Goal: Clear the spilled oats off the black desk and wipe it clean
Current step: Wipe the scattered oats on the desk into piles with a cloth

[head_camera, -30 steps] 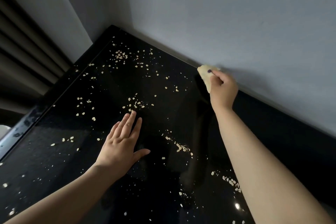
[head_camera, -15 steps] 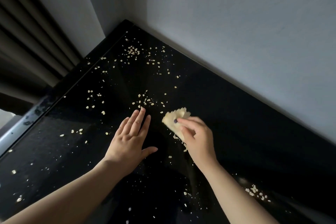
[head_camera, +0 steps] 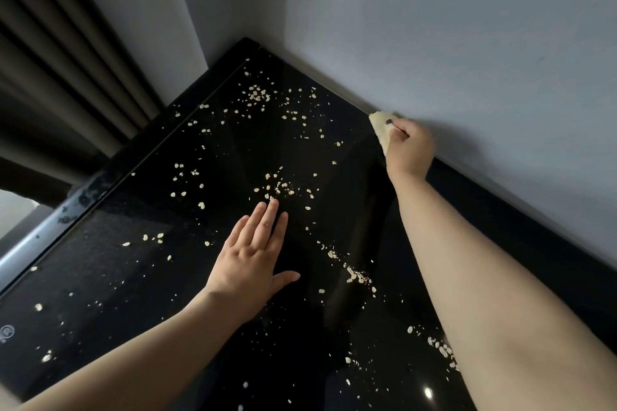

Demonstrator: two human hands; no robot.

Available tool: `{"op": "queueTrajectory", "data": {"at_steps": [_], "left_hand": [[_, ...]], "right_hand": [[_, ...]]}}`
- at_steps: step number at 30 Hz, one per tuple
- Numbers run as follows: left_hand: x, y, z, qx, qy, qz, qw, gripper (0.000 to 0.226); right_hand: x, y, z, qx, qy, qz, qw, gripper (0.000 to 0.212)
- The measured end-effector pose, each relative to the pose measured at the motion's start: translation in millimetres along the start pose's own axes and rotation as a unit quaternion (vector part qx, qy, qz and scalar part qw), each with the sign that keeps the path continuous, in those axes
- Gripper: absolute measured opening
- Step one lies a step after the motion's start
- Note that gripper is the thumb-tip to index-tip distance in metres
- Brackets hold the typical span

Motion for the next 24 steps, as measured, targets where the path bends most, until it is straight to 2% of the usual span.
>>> {"op": "queueTrajectory", "data": {"at_steps": [3, 7, 10, 13, 15, 19, 24], "left_hand": [[-1, -5, 0, -0.003, -0.001, 0.017, 1.000, 0.088], [7, -21, 4, -0.046, -0.003, 0.127, 0.991, 0.081], [24, -27, 8, -0.079, -0.032, 0.153, 0.984, 0.073], [41, -30, 10, -0.093, -0.045, 0.178, 0.979, 0.074], [53, -33, 10, -0.092, -0.055, 0.181, 0.978, 0.074], [65, -33, 4, -0.069, -0.050, 0.118, 0.989, 0.082], [70, -44, -22, -0.034, -0.041, 0.084, 0.995, 0.095]], "right_hand": [[12, 18, 20, 0.046, -0.061, 0.044, 0.996, 0.027], [24, 32, 78, 0.153, -0.150, 0.018, 0.977, 0.029], [19, 24, 127, 0.202, -0.169, -0.014, 0.965, 0.026], [17, 10, 158, 0.239, -0.177, -0.031, 0.954, 0.020], [21, -1, 156, 0.220, -0.171, -0.049, 0.959, 0.019], [35, -16, 102, 0.097, -0.150, -0.073, 0.981, 0.017], [22, 6, 13, -0.016, -0.031, -0.032, 0.999, 0.022]]}}
Point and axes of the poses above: each hand's wrist, its own z-axis away from the middle knuckle, its own y-axis out of the palm, x = y × z, the point moved 7 cm from there along -z, towards the middle knuckle, and after that the axes turned 2 degrees about -y, right-handed, at the moved point
